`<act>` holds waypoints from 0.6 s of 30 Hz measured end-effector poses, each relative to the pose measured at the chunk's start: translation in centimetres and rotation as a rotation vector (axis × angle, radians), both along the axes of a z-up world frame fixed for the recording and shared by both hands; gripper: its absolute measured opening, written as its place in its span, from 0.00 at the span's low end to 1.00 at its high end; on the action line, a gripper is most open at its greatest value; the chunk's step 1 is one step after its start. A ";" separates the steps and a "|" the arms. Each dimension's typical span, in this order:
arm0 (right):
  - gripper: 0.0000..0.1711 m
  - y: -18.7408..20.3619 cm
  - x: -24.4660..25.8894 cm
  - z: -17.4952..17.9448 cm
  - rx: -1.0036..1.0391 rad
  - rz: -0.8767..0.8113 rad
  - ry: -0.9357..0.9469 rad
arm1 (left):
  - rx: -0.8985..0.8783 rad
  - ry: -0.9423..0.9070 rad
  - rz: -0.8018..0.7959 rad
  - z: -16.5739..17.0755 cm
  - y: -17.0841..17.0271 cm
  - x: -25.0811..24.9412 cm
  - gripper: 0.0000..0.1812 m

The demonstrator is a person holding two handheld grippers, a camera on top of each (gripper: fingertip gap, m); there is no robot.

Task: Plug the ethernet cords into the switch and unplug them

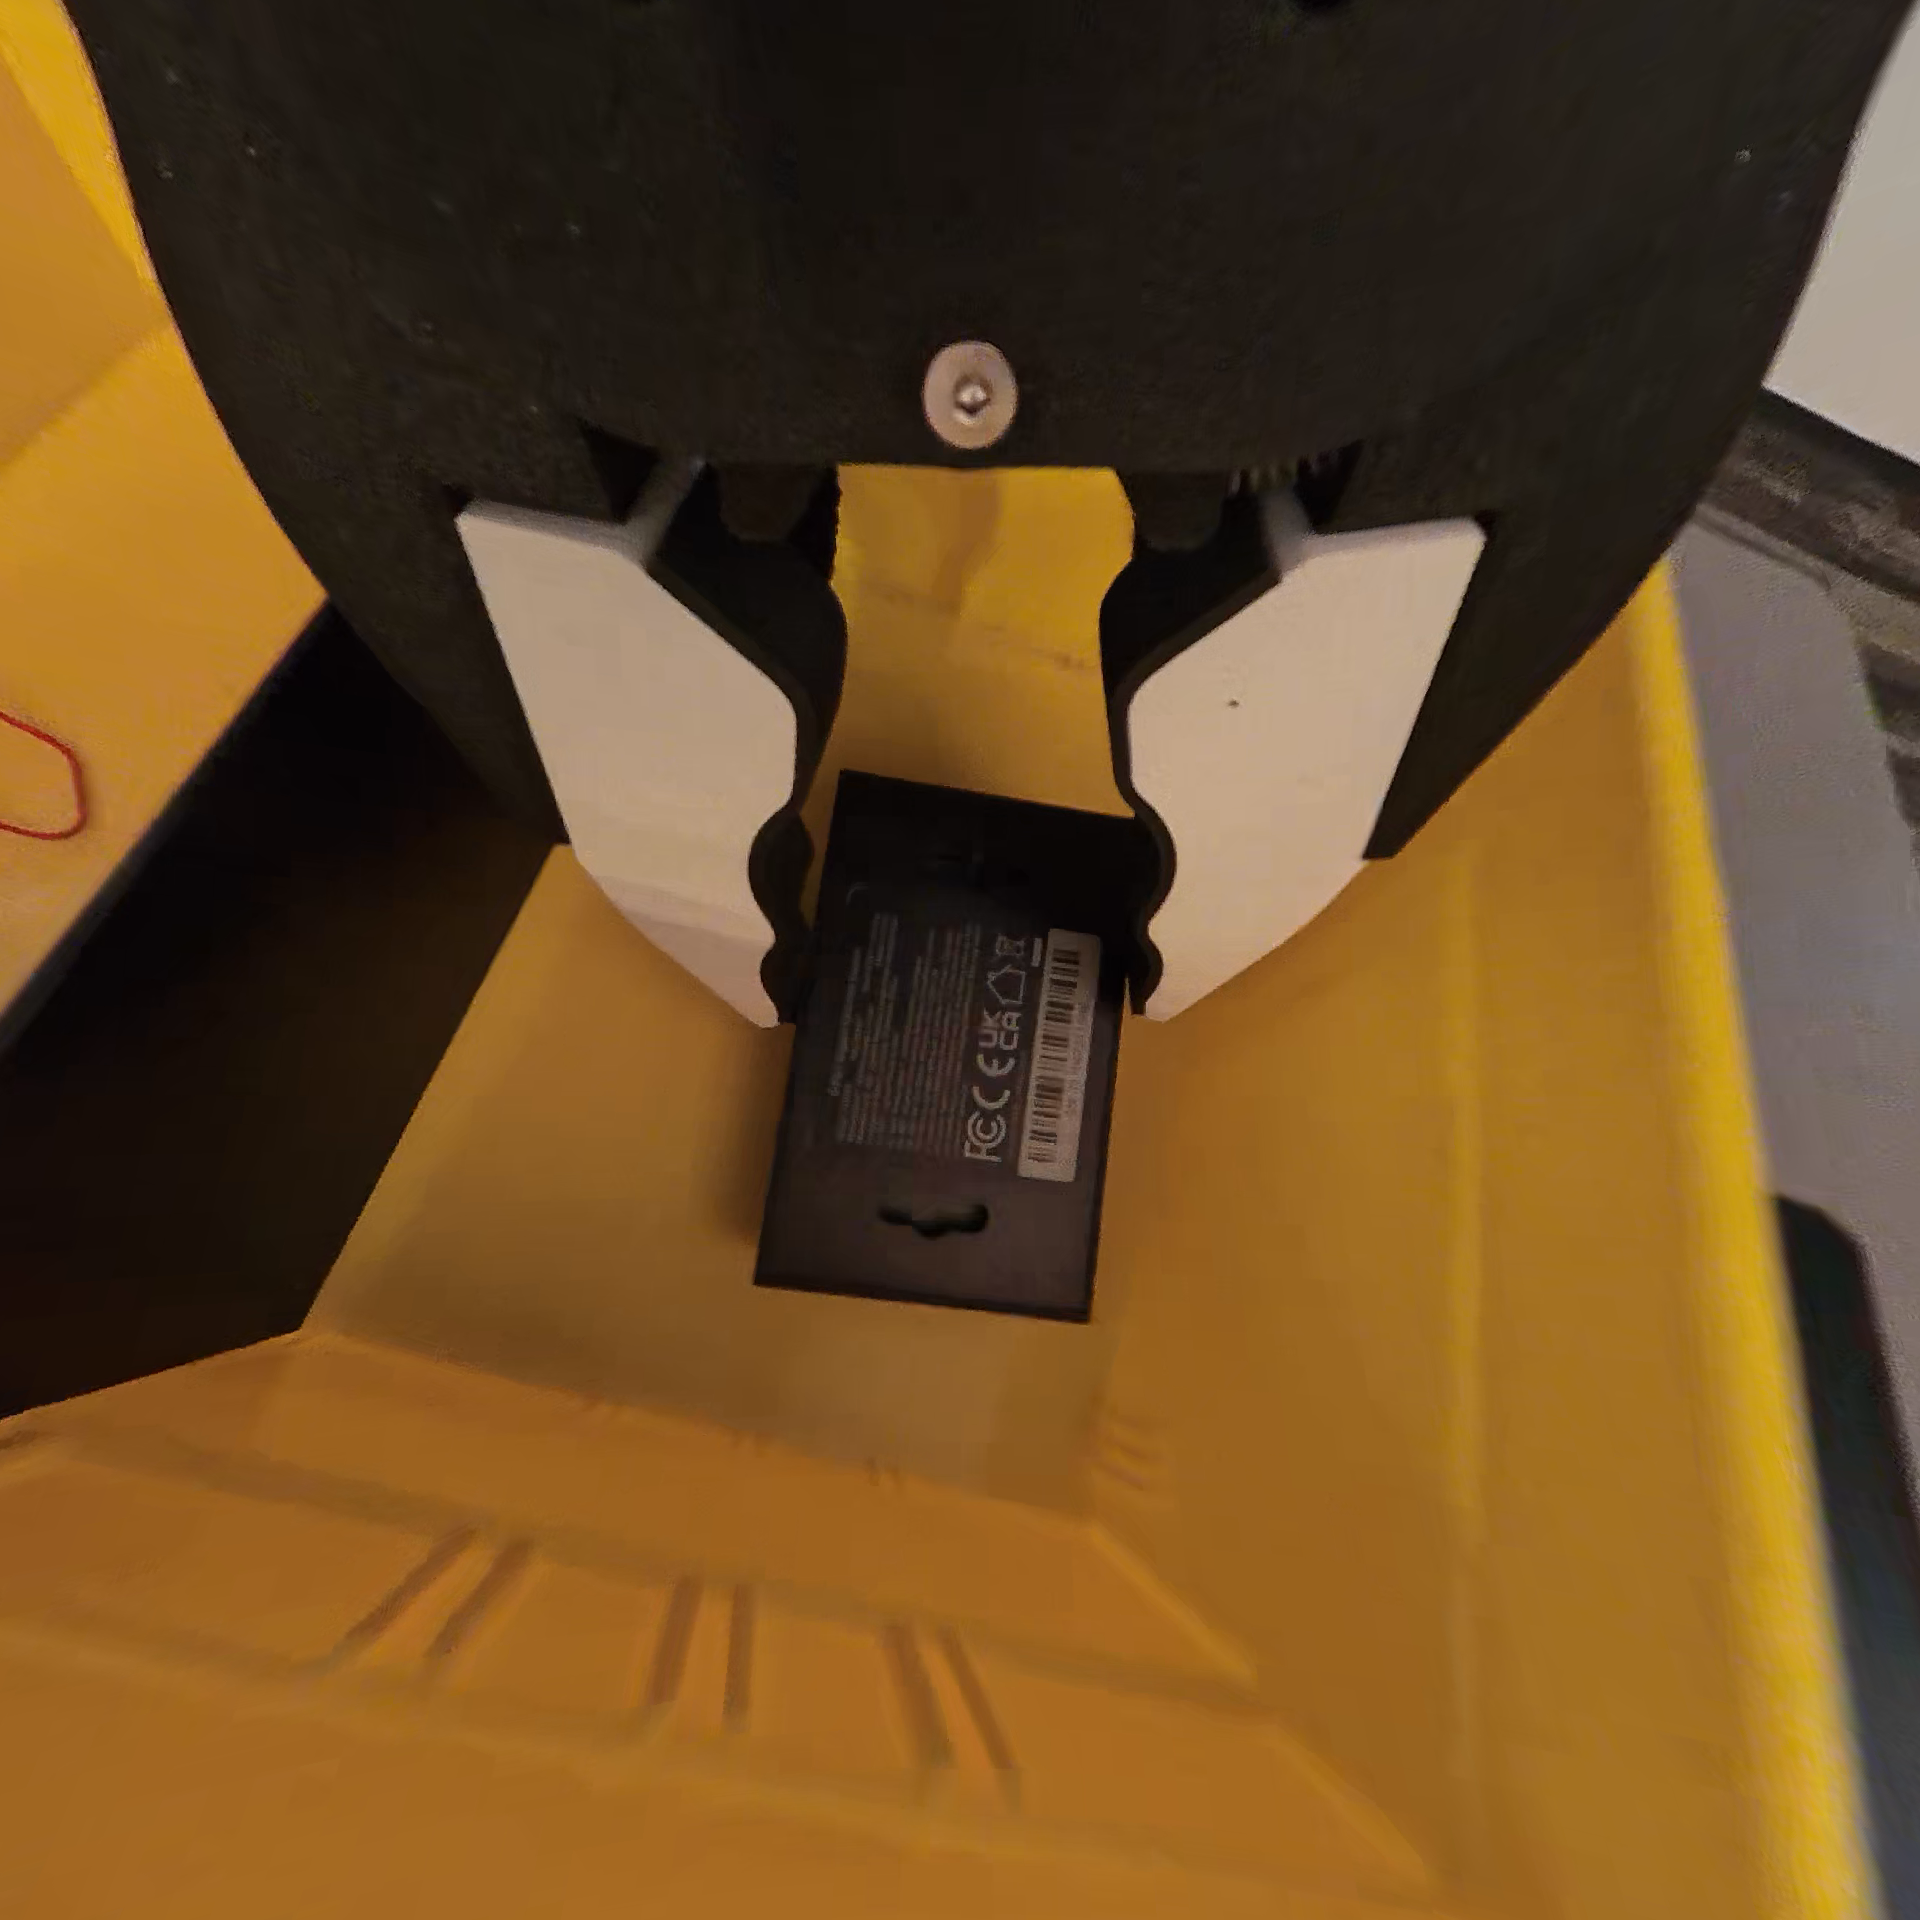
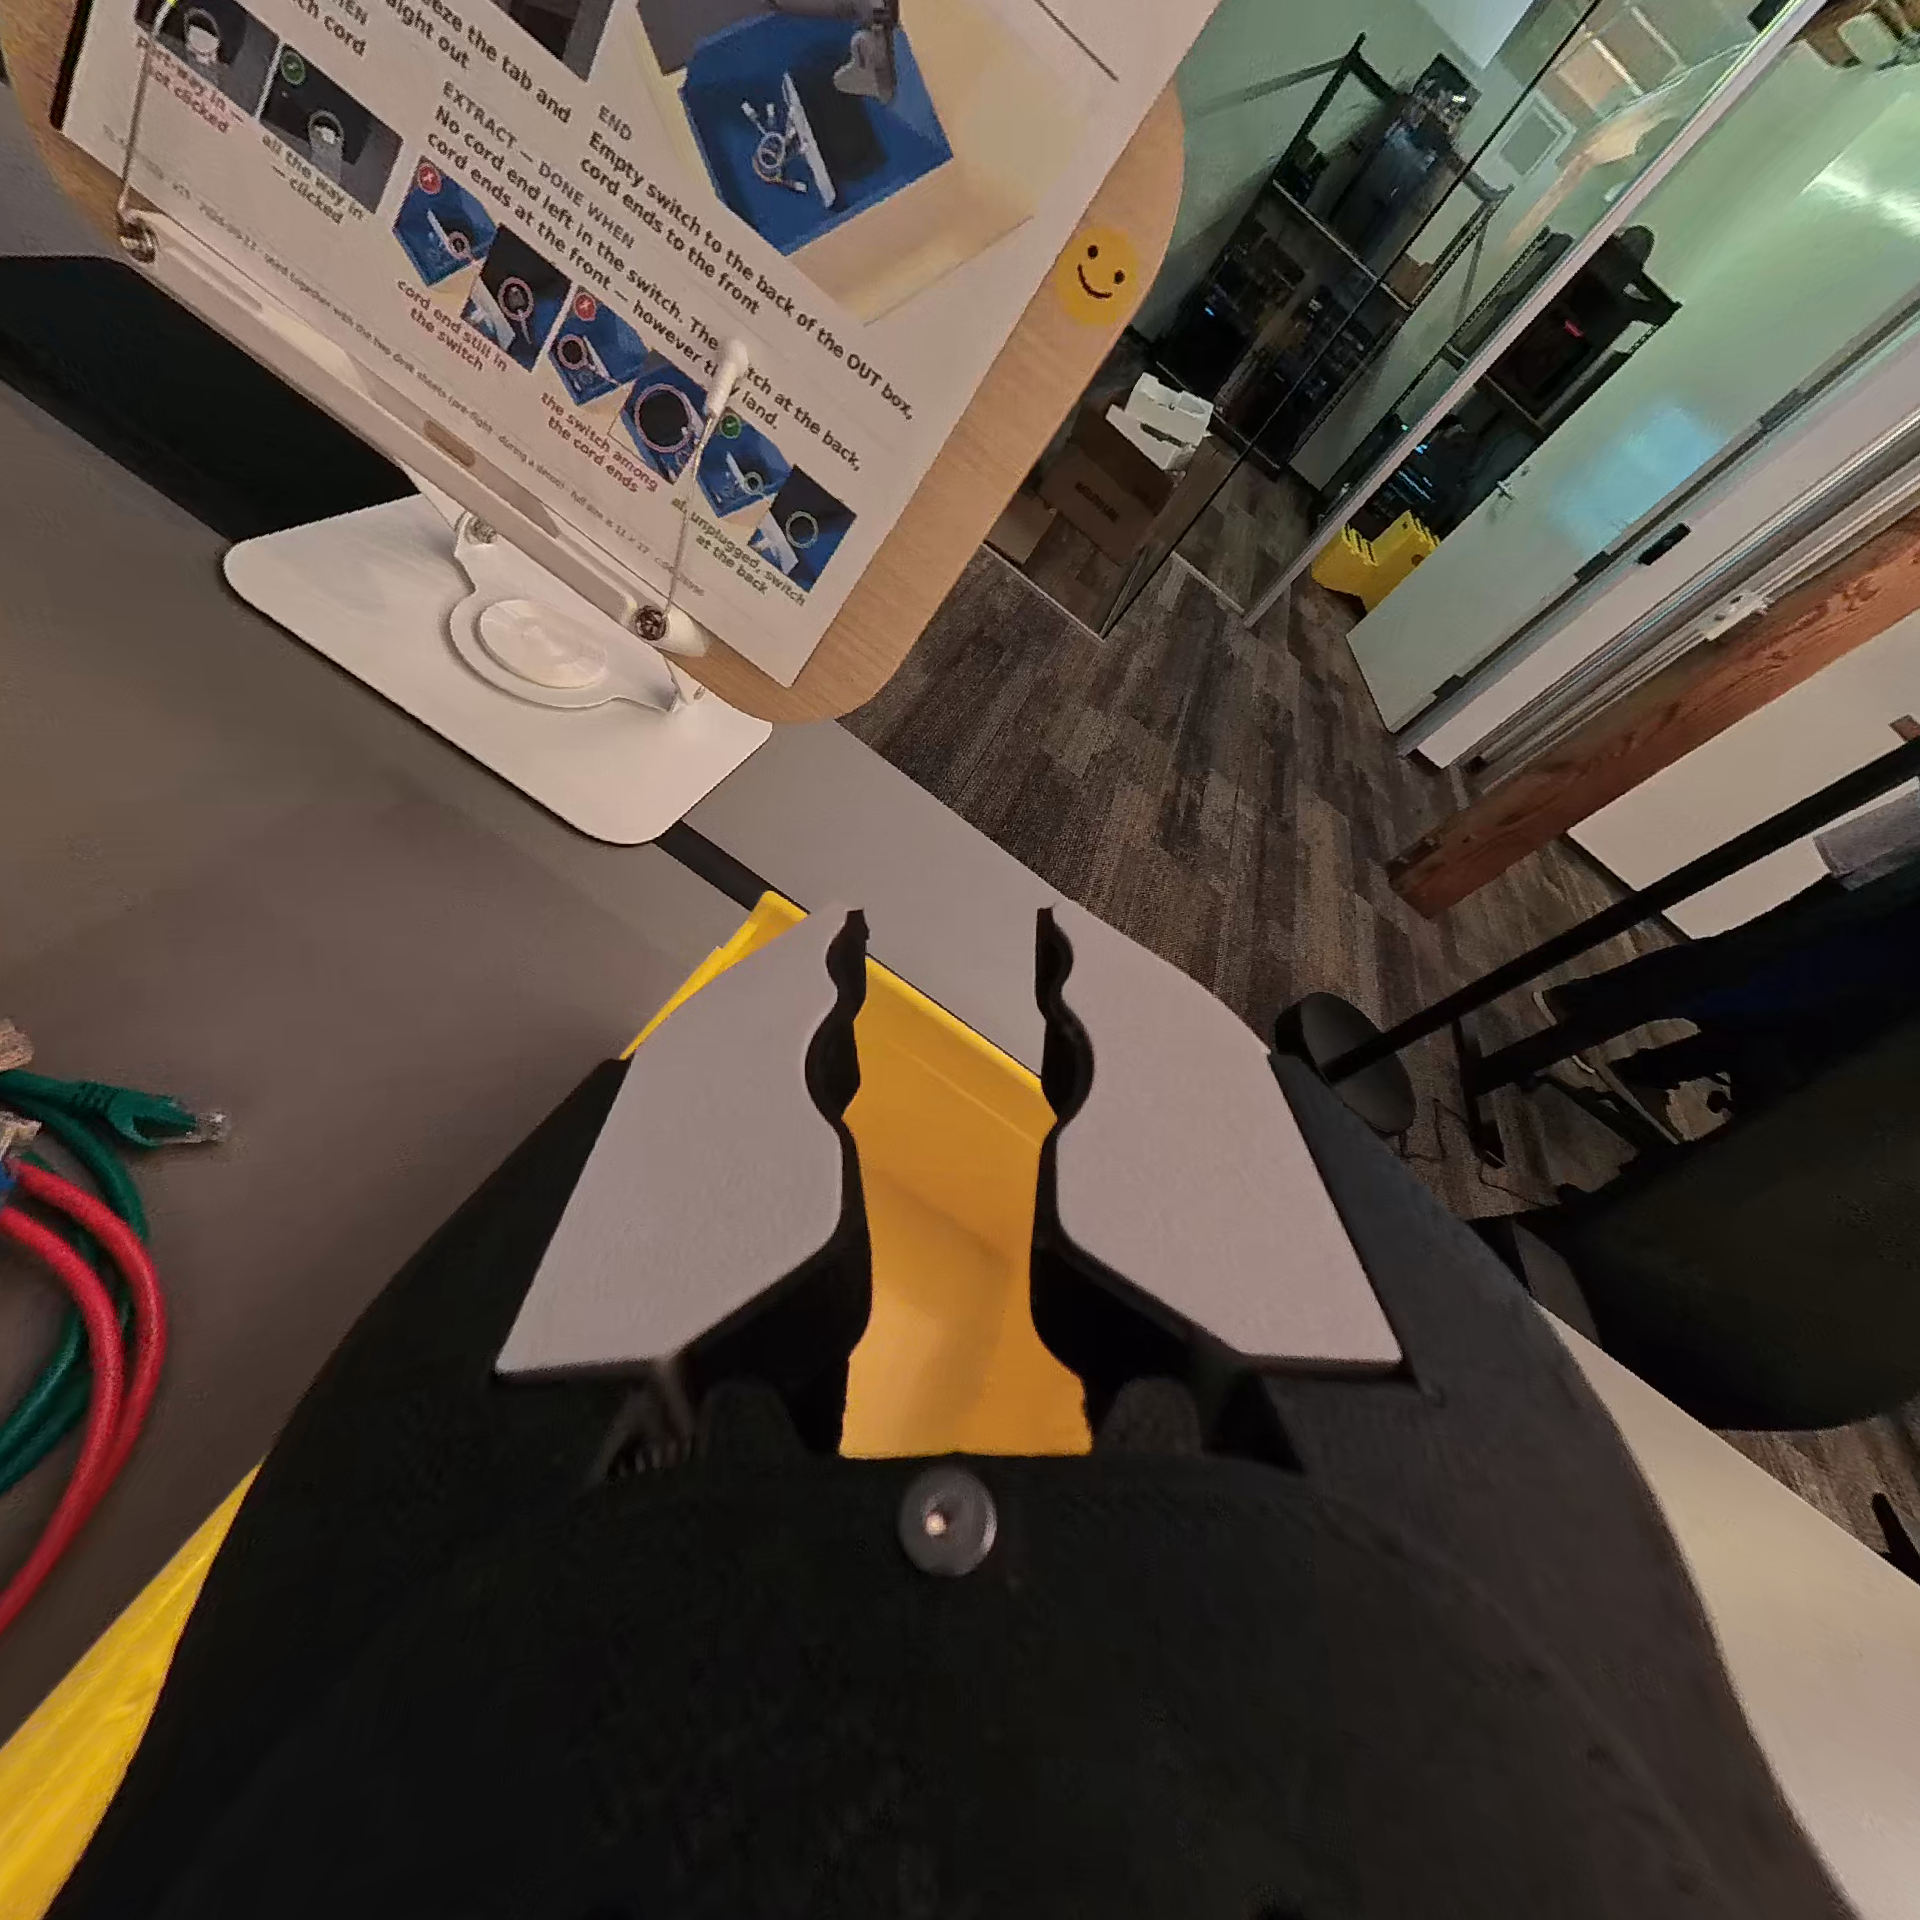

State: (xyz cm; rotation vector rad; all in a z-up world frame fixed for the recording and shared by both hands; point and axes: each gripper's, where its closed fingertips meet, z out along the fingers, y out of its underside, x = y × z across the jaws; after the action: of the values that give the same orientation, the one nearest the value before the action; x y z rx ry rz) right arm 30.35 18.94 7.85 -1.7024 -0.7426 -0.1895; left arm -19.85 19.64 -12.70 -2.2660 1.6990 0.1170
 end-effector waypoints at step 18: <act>0.43 -14.0 -24.8 -1.1 0.472 0.859 -0.063 | -0.128 -0.200 -0.159 16.6 -11.4 13.9 0.32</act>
State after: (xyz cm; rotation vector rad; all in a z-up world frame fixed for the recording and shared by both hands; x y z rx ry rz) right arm 5.56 4.95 6.79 -0.8351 -1.2925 0.1747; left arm -5.92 8.29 3.89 -2.1362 1.8141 -0.2511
